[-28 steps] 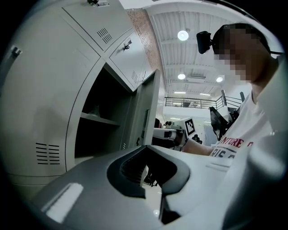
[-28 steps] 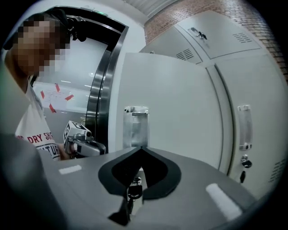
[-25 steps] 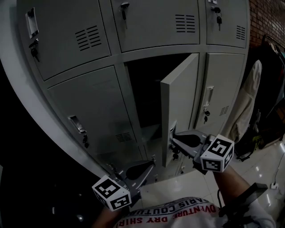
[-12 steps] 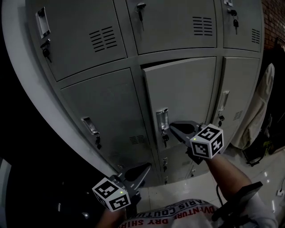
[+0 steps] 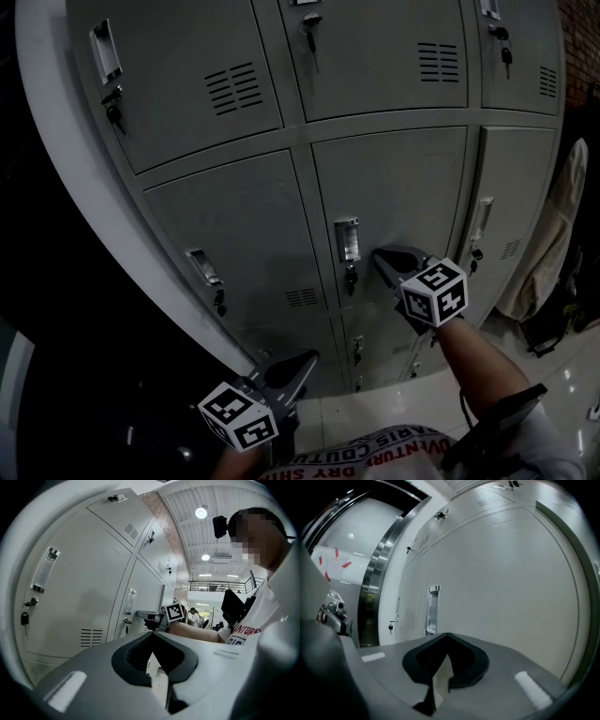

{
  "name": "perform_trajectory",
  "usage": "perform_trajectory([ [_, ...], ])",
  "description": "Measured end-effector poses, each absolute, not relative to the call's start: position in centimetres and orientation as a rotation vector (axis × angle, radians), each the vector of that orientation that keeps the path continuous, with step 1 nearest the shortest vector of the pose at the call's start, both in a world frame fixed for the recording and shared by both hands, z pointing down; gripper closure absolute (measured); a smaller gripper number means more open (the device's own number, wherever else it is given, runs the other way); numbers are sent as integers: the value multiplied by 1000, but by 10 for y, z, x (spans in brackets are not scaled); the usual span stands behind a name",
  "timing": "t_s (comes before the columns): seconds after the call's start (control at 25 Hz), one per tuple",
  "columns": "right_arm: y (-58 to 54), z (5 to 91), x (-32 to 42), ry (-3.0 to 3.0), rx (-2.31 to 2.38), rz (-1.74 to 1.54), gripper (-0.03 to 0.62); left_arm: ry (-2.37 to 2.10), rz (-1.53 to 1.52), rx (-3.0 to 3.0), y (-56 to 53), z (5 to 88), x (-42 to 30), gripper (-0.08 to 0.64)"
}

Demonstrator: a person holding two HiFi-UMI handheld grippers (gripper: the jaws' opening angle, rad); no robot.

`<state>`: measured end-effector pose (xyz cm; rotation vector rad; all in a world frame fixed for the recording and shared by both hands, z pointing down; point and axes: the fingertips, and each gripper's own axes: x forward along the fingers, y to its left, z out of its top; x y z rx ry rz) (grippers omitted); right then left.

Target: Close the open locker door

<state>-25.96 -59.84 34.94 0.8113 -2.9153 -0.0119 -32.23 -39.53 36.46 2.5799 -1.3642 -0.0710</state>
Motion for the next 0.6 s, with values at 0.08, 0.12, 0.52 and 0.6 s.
perform_trajectory([
  [0.08,-591,350,-259,-2907,805,-38,607,-1399,-73,2564,-391,366,-328,555],
  [0.12,-585,350,-259,-2911,787,-36,607,-1413,-75,2547,-388,367,-329,555],
  [0.52,-420,390,-236,-2872,330,74,607,-1446,2,2535,-352,381,-287,555],
  [0.6,-383,395,-219,-2869,279,96,607,-1404,1,2552,-339,384,-263,555],
])
